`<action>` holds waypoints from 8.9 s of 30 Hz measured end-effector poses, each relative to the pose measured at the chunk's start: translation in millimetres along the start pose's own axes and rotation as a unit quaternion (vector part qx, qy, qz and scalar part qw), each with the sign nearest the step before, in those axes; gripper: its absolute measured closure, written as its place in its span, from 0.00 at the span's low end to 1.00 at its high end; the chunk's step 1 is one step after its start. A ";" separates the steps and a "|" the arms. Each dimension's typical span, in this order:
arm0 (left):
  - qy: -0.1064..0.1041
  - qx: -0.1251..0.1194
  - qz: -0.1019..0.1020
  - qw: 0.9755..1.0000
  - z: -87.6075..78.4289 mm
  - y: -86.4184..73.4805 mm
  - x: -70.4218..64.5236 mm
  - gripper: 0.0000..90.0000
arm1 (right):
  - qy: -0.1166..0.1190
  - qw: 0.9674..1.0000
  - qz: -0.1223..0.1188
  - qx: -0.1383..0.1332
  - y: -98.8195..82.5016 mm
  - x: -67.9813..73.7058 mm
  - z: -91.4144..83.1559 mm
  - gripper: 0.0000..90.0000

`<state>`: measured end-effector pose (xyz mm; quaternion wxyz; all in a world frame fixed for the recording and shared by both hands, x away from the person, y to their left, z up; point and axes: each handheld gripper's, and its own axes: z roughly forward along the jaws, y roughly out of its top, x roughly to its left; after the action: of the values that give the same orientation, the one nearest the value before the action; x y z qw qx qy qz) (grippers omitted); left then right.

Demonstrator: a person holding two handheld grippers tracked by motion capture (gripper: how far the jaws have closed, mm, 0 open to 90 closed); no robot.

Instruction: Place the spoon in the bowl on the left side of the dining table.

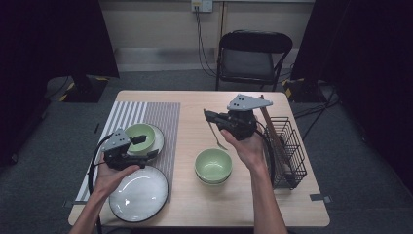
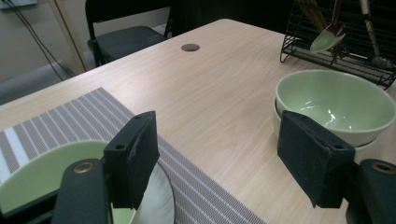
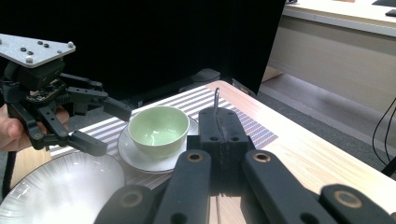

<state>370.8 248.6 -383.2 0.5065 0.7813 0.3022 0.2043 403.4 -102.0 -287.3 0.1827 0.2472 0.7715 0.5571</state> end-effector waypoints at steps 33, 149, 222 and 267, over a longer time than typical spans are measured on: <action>-0.125 -0.072 -0.002 0.990 53.6 56.8 -29.4 0.51 | 0.047 0.999 -0.008 -0.008 11.5 24.5 41.8 1.00; -0.033 -0.051 -0.024 0.998 -3.7 10.1 76.4 1.00 | -0.085 0.980 0.097 0.149 -133.2 -73.8 57.0 0.25; -0.022 -0.019 -0.054 0.998 -31.3 -51.6 77.9 0.94 | -0.169 0.959 0.099 0.206 -203.9 -84.2 65.0 0.20; -0.024 0.019 -0.064 0.997 -32.1 -73.9 37.0 0.82 | -0.169 0.959 0.099 0.206 -203.9 -84.3 65.0 0.20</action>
<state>358.3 317.7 -437.4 0.5107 0.7746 0.3431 0.1465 471.8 -153.8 -500.8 0.1994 0.4451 0.7992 0.3513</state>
